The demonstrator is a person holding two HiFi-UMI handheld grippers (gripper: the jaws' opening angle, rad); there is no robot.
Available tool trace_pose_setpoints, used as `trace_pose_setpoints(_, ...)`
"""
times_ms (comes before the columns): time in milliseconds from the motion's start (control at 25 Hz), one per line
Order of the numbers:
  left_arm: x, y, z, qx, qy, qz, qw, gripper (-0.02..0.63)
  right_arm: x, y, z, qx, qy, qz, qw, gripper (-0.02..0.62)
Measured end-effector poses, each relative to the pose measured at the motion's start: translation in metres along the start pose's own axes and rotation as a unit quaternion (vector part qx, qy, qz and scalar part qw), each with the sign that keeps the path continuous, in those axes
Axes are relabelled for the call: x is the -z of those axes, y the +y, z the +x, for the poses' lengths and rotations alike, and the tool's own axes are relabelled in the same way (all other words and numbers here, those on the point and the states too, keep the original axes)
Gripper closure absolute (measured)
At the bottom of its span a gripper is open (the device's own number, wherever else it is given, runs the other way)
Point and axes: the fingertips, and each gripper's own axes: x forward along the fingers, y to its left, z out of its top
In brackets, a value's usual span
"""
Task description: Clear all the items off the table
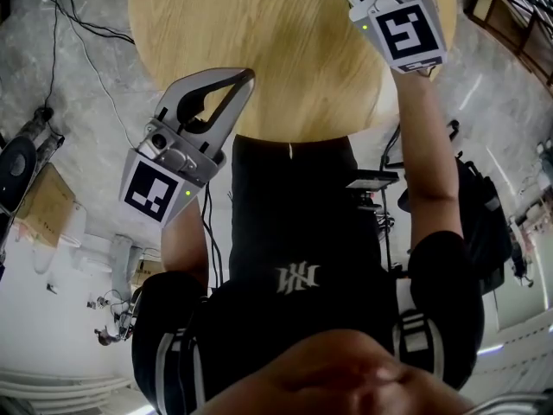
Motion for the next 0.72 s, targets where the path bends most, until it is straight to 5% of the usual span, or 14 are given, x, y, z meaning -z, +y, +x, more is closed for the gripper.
trace_pose_setpoints(720,-0.022,-0.081,-0.047,0.013,-0.033,0.091,0.9953,0.594,-0.069,0.075,-0.144,0.104,-0.060,0.001,0.993,0.511)
